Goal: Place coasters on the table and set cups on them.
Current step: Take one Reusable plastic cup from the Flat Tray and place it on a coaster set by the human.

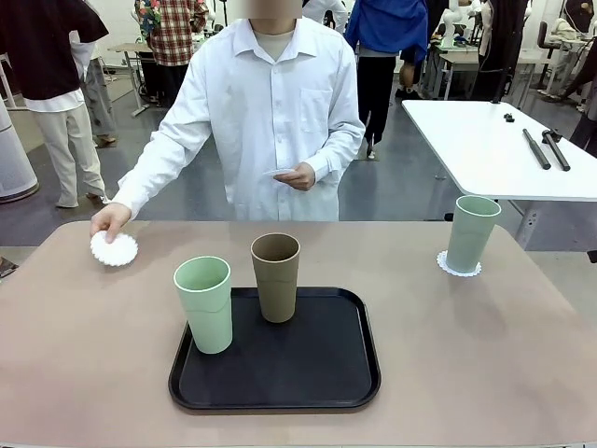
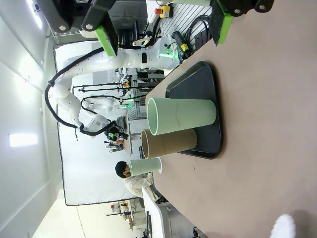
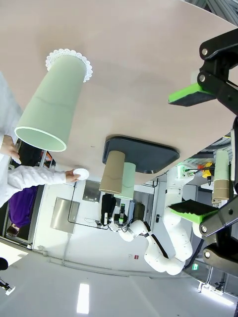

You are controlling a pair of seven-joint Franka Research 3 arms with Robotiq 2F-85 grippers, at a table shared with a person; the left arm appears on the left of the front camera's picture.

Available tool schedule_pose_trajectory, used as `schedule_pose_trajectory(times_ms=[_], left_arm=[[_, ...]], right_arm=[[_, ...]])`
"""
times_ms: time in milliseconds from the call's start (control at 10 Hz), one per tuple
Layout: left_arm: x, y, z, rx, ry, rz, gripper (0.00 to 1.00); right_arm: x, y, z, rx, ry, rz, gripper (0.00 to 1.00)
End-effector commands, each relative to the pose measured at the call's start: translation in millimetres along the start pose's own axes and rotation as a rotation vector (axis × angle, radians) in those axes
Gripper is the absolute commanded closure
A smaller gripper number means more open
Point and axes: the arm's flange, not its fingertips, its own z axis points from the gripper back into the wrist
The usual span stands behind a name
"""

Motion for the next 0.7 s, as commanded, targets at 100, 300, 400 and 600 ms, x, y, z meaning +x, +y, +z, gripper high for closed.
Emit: schedule_pose_trajectory(times_ms=[100, 300, 400, 600], left_arm=[[-0.5, -0.2, 1.4, -0.019, -0.008, -0.012, 0.0], [-0.5, -0.2, 1.4, -0.019, -0.008, -0.012, 0.0], [-0.5, -0.2, 1.4, -0.019, -0.008, -0.012, 0.0], [-0.5, -0.2, 1.4, -0.019, -0.008, -0.012, 0.0]], right_arm=[[0.2, 0.2, 0.1, -0.002, 0.0, -0.017, 0.0], [0.2, 0.2, 0.1, -0.002, 0.0, -0.017, 0.0], [0.2, 0.2, 0.1, -0.002, 0.0, -0.017, 0.0], [0.2, 0.2, 0.1, -0.002, 0.0, -0.017, 0.0]])
